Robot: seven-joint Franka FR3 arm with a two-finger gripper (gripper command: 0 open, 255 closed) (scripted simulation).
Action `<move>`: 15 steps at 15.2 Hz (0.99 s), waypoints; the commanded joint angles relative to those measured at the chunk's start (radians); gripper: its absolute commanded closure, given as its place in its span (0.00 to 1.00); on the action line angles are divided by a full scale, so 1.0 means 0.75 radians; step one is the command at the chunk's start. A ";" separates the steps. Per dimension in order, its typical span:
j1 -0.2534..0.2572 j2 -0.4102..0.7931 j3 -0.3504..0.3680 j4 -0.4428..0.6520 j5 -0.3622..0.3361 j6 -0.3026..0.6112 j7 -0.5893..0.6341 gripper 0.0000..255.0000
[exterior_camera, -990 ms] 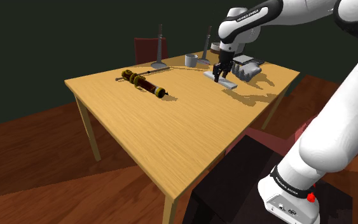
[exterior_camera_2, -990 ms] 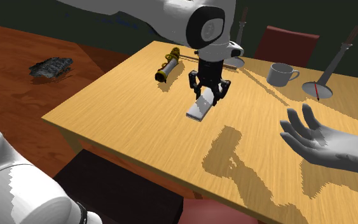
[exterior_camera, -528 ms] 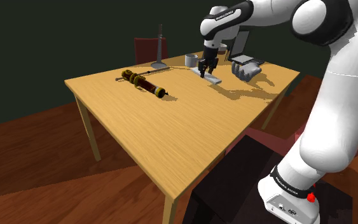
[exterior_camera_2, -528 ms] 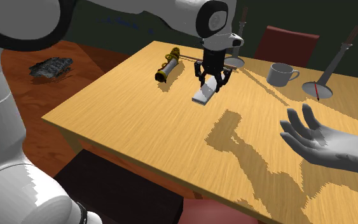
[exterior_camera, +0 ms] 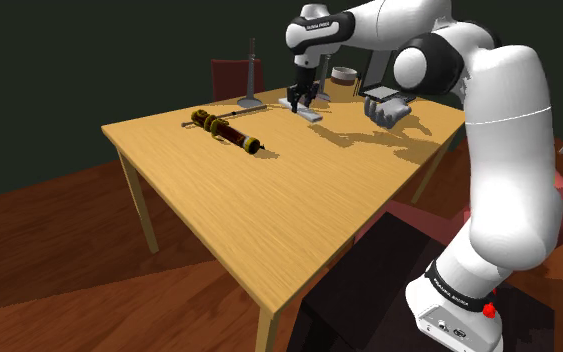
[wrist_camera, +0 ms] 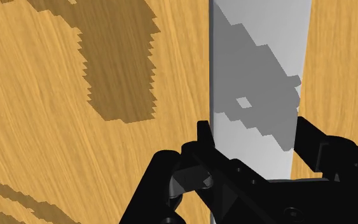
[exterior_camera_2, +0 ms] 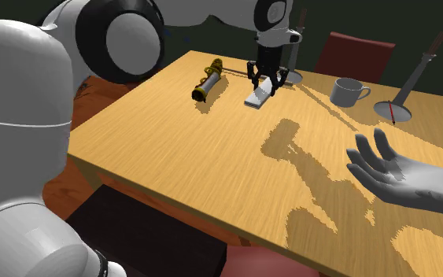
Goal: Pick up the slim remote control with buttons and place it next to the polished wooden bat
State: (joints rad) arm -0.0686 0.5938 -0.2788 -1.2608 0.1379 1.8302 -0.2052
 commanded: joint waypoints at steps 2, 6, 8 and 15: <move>-0.054 0.301 0.030 0.513 0.038 -0.209 0.044 1.00; -0.043 0.288 0.031 0.417 0.037 -0.127 0.039 1.00; -0.039 0.287 0.032 0.379 0.038 -0.091 0.038 1.00; -0.028 0.298 0.035 0.271 0.042 0.027 0.031 1.00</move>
State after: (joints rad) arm -0.0914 0.8159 -0.2533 -1.0466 0.1691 1.8370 -0.1817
